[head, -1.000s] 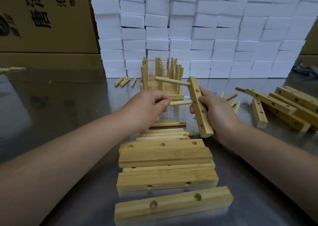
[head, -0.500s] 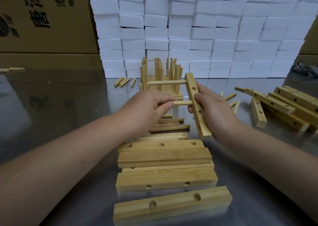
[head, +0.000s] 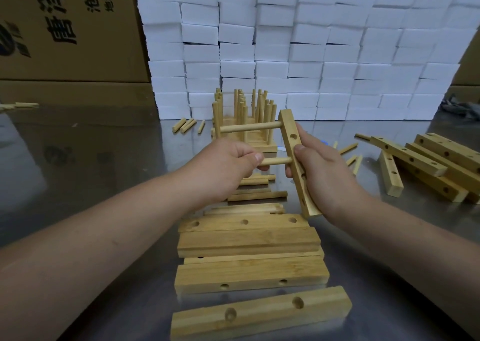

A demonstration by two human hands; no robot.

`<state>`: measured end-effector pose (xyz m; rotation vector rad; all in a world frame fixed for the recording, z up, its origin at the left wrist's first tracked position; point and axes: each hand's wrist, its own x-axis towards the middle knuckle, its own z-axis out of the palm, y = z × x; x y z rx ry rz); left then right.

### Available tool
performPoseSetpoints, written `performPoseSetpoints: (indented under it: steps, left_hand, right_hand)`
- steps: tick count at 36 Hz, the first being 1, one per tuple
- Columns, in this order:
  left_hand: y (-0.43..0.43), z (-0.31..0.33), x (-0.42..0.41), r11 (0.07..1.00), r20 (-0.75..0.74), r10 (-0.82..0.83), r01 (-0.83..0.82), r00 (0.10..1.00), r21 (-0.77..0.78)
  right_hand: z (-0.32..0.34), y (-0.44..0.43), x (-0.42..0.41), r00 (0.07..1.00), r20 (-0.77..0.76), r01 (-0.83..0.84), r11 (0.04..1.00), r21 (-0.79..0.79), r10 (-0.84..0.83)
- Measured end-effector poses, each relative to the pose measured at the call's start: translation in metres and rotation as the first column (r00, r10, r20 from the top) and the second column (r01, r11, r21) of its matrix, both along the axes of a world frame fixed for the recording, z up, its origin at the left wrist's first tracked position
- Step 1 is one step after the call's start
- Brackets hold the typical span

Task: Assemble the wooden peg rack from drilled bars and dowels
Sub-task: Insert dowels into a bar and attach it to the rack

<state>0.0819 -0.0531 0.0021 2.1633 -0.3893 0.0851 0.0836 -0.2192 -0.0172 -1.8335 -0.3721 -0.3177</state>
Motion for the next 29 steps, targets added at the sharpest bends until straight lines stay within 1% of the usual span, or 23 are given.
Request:
performPoseSetpoints:
  steps: [3, 5, 7, 10, 12, 14, 17, 22, 26, 29]
  left_hand:
    - [0.000, 0.001, 0.000, 1.000, -0.043, 0.001, -0.002, 0.999, -0.028]
    - [0.000, 0.003, 0.000, 1.000, -0.035, 0.016, -0.016, 0.999, -0.013]
    - [-0.001, 0.005, 0.001, 0.999, 0.019, 0.042, -0.042, 0.999, 0.023]
    - [-0.003, 0.007, 0.004, 0.991, 0.164, 0.069, -0.086, 0.984, 0.099]
    - [0.000, 0.009, 0.006, 0.979, 0.252, 0.112, -0.150, 0.961, 0.136]
    - [0.002, 0.011, 0.005, 0.972, 0.275, 0.128, -0.176, 0.953, 0.159]
    - [0.000, 0.007, 0.001, 0.965, 0.173, 0.077, -0.117, 0.982, 0.235]
    - [-0.004, 0.007, -0.002, 0.943, 0.015, -0.010, 0.004, 1.000, 0.334]
    - [0.000, 0.007, 0.002, 0.847, -0.032, -0.056, 0.064, 0.998, 0.528]
    - [0.003, 0.003, 0.006, 0.786, -0.121, -0.046, 0.110, 0.992, 0.608]
  right_hand:
    - [0.000, 0.000, 0.001, 1.000, -0.015, 0.008, 1.000, 0.009, -0.008]
    - [0.002, -0.001, 0.002, 1.000, -0.029, 0.002, 0.998, 0.056, 0.000]
    - [0.003, -0.001, 0.004, 0.999, -0.039, -0.010, 0.995, 0.103, 0.014]
    - [0.003, -0.003, 0.009, 0.996, -0.084, 0.007, 0.982, 0.188, 0.009]
    - [0.001, -0.009, 0.014, 0.988, -0.146, 0.089, 0.965, 0.248, -0.053]
    - [-0.002, -0.016, 0.020, 0.969, -0.218, 0.183, 0.928, 0.324, -0.115]
    - [-0.005, -0.021, 0.025, 0.953, -0.274, 0.239, 0.883, 0.404, -0.133]
    - [-0.009, -0.018, 0.028, 0.950, -0.295, 0.238, 0.857, 0.457, -0.106]
    - [-0.010, -0.021, 0.028, 0.936, -0.333, 0.276, 0.831, 0.482, -0.117]
    - [-0.010, -0.020, 0.027, 0.939, -0.325, 0.265, 0.843, 0.468, -0.115]
